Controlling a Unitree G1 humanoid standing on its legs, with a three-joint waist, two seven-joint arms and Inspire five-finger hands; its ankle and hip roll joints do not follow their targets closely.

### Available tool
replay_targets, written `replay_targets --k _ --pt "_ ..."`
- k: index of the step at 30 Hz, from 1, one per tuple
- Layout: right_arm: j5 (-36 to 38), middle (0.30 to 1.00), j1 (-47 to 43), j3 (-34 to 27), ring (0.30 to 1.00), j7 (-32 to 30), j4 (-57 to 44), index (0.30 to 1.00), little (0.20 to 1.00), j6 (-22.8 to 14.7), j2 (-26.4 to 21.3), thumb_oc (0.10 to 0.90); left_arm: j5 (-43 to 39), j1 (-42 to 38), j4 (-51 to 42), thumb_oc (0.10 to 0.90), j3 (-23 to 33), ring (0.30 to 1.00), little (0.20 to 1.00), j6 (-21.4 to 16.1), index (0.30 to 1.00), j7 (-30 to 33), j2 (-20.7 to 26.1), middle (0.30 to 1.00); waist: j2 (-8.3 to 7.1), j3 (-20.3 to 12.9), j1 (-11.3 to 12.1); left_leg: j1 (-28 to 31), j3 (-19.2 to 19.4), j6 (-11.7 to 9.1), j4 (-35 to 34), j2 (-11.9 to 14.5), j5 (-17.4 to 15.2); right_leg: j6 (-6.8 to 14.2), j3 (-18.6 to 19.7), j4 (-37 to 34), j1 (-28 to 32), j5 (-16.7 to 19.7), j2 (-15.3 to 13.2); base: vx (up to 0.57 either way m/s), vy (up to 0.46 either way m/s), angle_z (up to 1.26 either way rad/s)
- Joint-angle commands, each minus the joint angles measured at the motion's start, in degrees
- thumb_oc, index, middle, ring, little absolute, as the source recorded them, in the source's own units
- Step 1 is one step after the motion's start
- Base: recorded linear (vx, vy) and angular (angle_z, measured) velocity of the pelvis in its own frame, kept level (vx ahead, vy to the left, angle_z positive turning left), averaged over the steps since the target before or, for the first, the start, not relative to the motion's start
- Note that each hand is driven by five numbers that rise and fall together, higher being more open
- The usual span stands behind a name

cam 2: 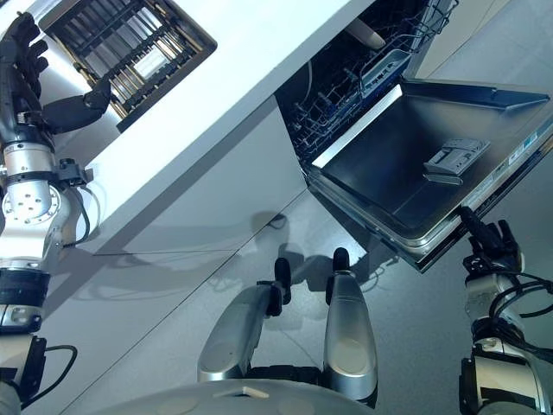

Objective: Pick up plates and place into dishwasher.

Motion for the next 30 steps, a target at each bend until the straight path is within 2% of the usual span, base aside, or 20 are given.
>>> replay_targets --k 1,4,7,12,16,18,21,26,30 --pt "3.3 0.900 -4.0 2.6 0.900 3.2 3.5 0.900 0.900 3.8 -0.9 0.800 -1.6 -2.2 -1.0 0.800 0.7 0.900 0.900 -3.8 0.900 2.2 0.3 0.900 2.02 -1.5 1.6 -0.6 0.6 2.2 4.0 -5.5 -5.8 -2.2 -2.8 6.6 1.4 -9.3 2.1 0.00 0.000 0.00" --pt "8.7 0.900 -4.9 3.1 0.900 9.2 1.9 0.900 0.900 5.3 0.0 0.800 -1.7 -1.9 -1.7 0.800 1.1 0.900 0.900 -3.4 0.900 1.6 0.4 0.900 2.16 -1.2 1.8 -0.7 0.3 2.2 4.0 -5.7 -5.6 -2.3 -2.5 7.0 1.1 -9.3 2.1 0.02 0.032 -0.03" --pt "13.1 0.900 -5.2 5.3 0.900 18.4 -3.7 0.900 0.900 7.6 1.9 0.800 -1.1 -1.4 -1.6 0.800 2.0 0.900 0.900 -3.9 0.900 1.0 0.7 0.900 1.74 -0.9 2.0 -0.5 0.1 2.3 3.1 -5.5 -5.1 -2.1 -2.3 6.2 1.3 -8.9 2.2 0.00 0.000 0.00" --pt "14.0 0.900 -3.2 12.0 0.900 33.9 -18.8 0.900 0.900 8.9 3.9 0.800 1.1 0.1 -1.3 0.800 3.5 0.900 0.900 -5.6 0.900 0.8 1.8 0.900 -0.30 -0.8 2.1 0.3 0.1 2.5 1.5 -4.9 -4.4 -1.3 -2.1 3.6 2.3 -7.4 2.5 0.00 -0.015 -0.02" --pt "13.4 0.900 -3.7 16.4 0.900 41.7 -33.9 0.900 0.900 8.8 4.5 0.800 2.9 0.8 -0.5 0.800 3.8 0.900 0.900 -7.2 0.900 1.1 1.9 0.900 -2.01 -0.9 2.1 1.4 0.4 2.5 0.1 -4.4 -4.0 -0.4 -2.4 -0.6 4.4 -5.7 2.7 0.00 -0.012 -0.14" --pt "11.6 0.900 -5.5 18.0 0.900 43.4 -39.8 0.900 0.900 8.7 5.9 0.800 4.0 0.9 0.1 0.800 3.1 0.900 0.900 -8.1 0.900 1.5 1.2 0.900 -2.34 -1.4 2.2 2.3 0.3 2.5 -0.7 -4.4 -4.0 -0.1 -2.4 -2.0 5.5 -5.3 2.9 0.02 0.074 -0.17" --pt "8.3 0.900 -7.8 19.4 0.900 42.0 -47.3 0.900 0.900 9.6 8.4 0.800 4.1 1.3 0.4 0.800 2.8 0.900 0.900 -9.0 0.900 1.2 0.2 0.900 -2.55 -2.4 2.5 3.6 0.2 2.6 -1.9 -4.5 -3.6 0.0 -2.4 -4.2 7.2 -4.6 2.9 0.04 0.109 -0.23" --pt "5.3 0.900 -8.2 20.2 0.900 38.9 -54.4 0.900 0.900 11.5 11.2 0.800 5.1 3.0 -0.4 0.800 3.1 0.900 0.900 -9.7 0.900 0.8 -1.2 0.900 -3.31 -4.1 3.1 6.1 -0.2 2.9 -3.4 -4.8 -3.7 0.1 -2.6 -7.3 10.5 -4.0 2.9 0.07 0.114 -0.31" --pt "3.1 0.900 -7.1 20.2 0.900 35.4 -57.0 0.900 0.900 11.4 12.0 0.800 6.0 5.0 -2.2 0.800 3.6 0.900 0.900 -11.1 0.900 0.3 -2.2 0.900 -4.66 -5.5 3.9 8.5 -0.3 3.3 -5.4 -4.9 -3.5 0.5 -2.9 -10.0 13.1 -3.2 3.1 0.08 0.124 0.06"
